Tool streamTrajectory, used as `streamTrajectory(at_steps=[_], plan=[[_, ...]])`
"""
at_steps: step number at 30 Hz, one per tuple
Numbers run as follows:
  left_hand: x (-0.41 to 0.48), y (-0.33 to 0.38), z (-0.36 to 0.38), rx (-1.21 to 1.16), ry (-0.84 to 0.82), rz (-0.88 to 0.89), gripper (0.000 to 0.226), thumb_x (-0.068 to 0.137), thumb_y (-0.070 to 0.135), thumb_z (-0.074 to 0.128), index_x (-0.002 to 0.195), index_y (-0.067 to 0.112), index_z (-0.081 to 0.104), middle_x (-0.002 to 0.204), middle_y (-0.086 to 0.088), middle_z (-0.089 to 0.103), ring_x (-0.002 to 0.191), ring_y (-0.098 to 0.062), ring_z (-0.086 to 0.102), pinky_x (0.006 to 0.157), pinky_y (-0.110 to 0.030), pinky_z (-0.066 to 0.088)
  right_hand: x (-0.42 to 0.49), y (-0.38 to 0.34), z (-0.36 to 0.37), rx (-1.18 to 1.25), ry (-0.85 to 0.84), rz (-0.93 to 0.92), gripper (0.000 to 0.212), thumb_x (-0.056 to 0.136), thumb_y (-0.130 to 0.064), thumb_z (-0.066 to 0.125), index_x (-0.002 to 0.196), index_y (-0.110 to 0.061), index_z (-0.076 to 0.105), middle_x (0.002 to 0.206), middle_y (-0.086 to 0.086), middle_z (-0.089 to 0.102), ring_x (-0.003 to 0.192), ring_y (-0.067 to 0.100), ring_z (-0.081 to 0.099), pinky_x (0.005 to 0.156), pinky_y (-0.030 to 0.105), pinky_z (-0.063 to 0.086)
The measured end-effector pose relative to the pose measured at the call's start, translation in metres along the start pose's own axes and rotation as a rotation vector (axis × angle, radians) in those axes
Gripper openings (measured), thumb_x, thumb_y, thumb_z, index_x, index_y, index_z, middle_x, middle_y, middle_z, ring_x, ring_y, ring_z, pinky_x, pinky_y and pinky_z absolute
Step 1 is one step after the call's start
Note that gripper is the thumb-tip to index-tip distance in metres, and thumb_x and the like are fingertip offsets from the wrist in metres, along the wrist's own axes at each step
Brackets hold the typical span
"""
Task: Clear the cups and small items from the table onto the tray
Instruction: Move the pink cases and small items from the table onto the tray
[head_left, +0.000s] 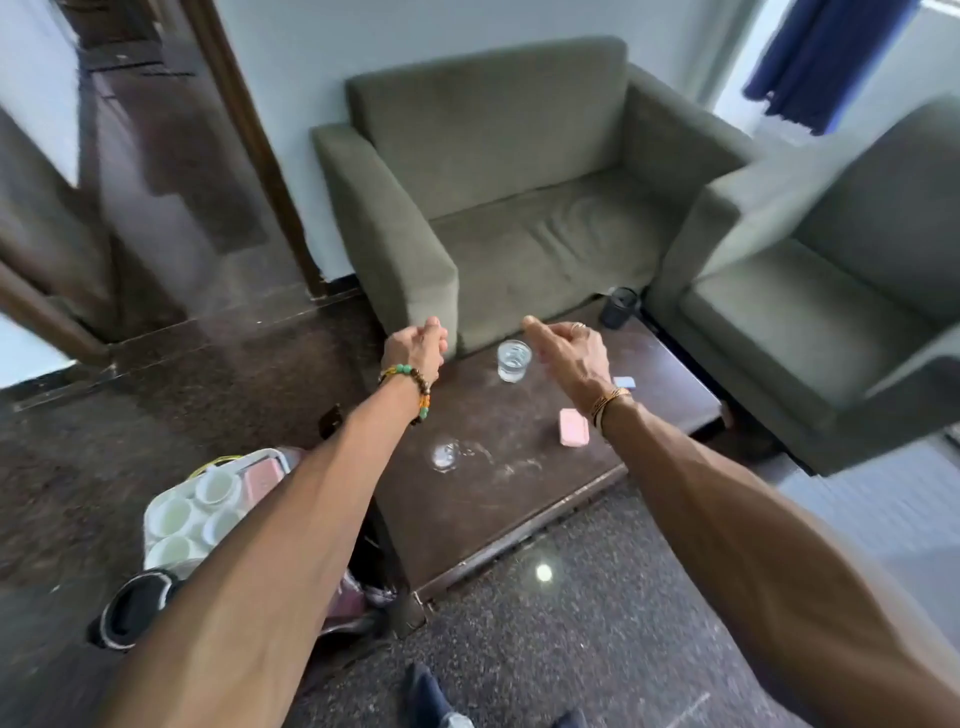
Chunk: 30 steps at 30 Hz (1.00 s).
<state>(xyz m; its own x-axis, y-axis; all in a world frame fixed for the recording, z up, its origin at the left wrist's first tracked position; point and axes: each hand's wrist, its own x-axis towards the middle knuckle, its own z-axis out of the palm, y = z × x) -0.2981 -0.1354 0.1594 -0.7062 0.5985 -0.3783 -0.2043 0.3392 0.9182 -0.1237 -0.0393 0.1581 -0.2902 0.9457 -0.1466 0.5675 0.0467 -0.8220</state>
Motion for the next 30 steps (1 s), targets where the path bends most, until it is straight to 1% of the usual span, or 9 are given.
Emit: streamTrajectory(at_steps=[2, 6, 9, 12, 16, 21, 24, 27, 30], plan=[[-0.011, 0.001, 0.036, 0.040, -0.044, 0.013, 0.036, 0.095, 0.040, 0.052, 0.067, 0.019, 0.061, 0.068, -0.001, 0.061, 0.052, -0.015, 0.049, 0.051, -0.025, 0.036, 0.000, 0.026, -0.040, 0.041, 0.077, 0.029, 0.060, 0.072, -0.078, 0.054, 0.071, -0.021, 0.075, 0.073, 0.001, 0.075, 0.083, 0.025, 0.071, 0.079, 0.036, 0.055], [-0.052, 0.002, 0.129, 0.100, -0.165, 0.046, 0.036, 0.095, 0.040, 0.053, 0.067, 0.017, 0.061, 0.068, -0.003, 0.061, 0.049, -0.015, 0.051, 0.051, -0.021, 0.039, -0.010, 0.094, -0.131, 0.174, 0.189, 0.133, 0.062, 0.072, -0.074, 0.062, 0.079, -0.014, 0.075, 0.082, 0.011, 0.076, 0.090, 0.030, 0.072, 0.089, 0.051, 0.058], [-0.074, 0.003, 0.173, 0.073, -0.223, 0.077, 0.035, 0.097, 0.036, 0.052, 0.070, 0.015, 0.059, 0.067, -0.002, 0.057, 0.048, -0.012, 0.045, 0.044, -0.022, 0.033, -0.018, 0.122, -0.171, 0.197, 0.233, 0.154, 0.066, 0.071, -0.076, 0.063, 0.079, -0.011, 0.073, 0.074, -0.001, 0.071, 0.078, 0.020, 0.068, 0.086, 0.052, 0.058], [-0.112, 0.006, 0.237, 0.115, -0.307, 0.120, 0.035, 0.099, 0.034, 0.049, 0.071, 0.014, 0.056, 0.068, -0.002, 0.054, 0.052, -0.013, 0.043, 0.046, -0.024, 0.031, -0.030, 0.152, -0.231, 0.238, 0.326, 0.183, 0.066, 0.070, -0.074, 0.062, 0.076, -0.009, 0.071, 0.075, 0.009, 0.072, 0.079, 0.027, 0.067, 0.089, 0.053, 0.056], [-0.150, 0.013, 0.309, 0.130, -0.404, 0.135, 0.034, 0.100, 0.029, 0.048, 0.071, 0.014, 0.053, 0.067, -0.001, 0.052, 0.052, -0.011, 0.040, 0.038, -0.015, 0.030, -0.044, 0.184, -0.296, 0.281, 0.430, 0.222, 0.072, 0.073, -0.070, 0.062, 0.084, 0.000, 0.070, 0.076, 0.011, 0.069, 0.078, 0.026, 0.066, 0.089, 0.055, 0.056], [-0.174, 0.000, 0.373, 0.198, -0.502, 0.115, 0.034, 0.098, 0.030, 0.051, 0.069, 0.014, 0.052, 0.067, -0.003, 0.052, 0.052, -0.012, 0.041, 0.046, -0.024, 0.030, -0.058, 0.224, -0.338, 0.322, 0.514, 0.281, 0.055, 0.074, -0.070, 0.065, 0.080, -0.016, 0.074, 0.092, 0.009, 0.077, 0.096, 0.027, 0.071, 0.094, 0.052, 0.056], [-0.179, -0.018, 0.405, 0.247, -0.550, 0.115, 0.033, 0.098, 0.031, 0.053, 0.070, 0.014, 0.054, 0.066, -0.002, 0.055, 0.051, -0.011, 0.043, 0.040, -0.019, 0.034, -0.060, 0.254, -0.348, 0.361, 0.531, 0.337, 0.052, 0.077, -0.068, 0.066, 0.084, -0.017, 0.075, 0.098, 0.008, 0.076, 0.098, 0.025, 0.069, 0.098, 0.053, 0.055], [-0.177, -0.034, 0.431, 0.281, -0.584, 0.099, 0.031, 0.097, 0.029, 0.055, 0.069, 0.014, 0.055, 0.066, 0.000, 0.057, 0.047, -0.007, 0.045, 0.037, -0.014, 0.035, -0.054, 0.276, -0.353, 0.366, 0.545, 0.380, 0.048, 0.079, -0.067, 0.068, 0.073, -0.019, 0.070, 0.089, 0.005, 0.074, 0.091, 0.027, 0.069, 0.095, 0.051, 0.056], [-0.167, -0.040, 0.453, 0.318, -0.623, 0.068, 0.030, 0.095, 0.030, 0.056, 0.070, 0.014, 0.058, 0.069, -0.002, 0.059, 0.051, -0.008, 0.049, 0.049, -0.019, 0.042, -0.042, 0.287, -0.359, 0.365, 0.558, 0.385, 0.047, 0.081, -0.066, 0.067, 0.065, -0.021, 0.063, 0.084, 0.004, 0.070, 0.084, 0.026, 0.066, 0.090, 0.053, 0.056]])
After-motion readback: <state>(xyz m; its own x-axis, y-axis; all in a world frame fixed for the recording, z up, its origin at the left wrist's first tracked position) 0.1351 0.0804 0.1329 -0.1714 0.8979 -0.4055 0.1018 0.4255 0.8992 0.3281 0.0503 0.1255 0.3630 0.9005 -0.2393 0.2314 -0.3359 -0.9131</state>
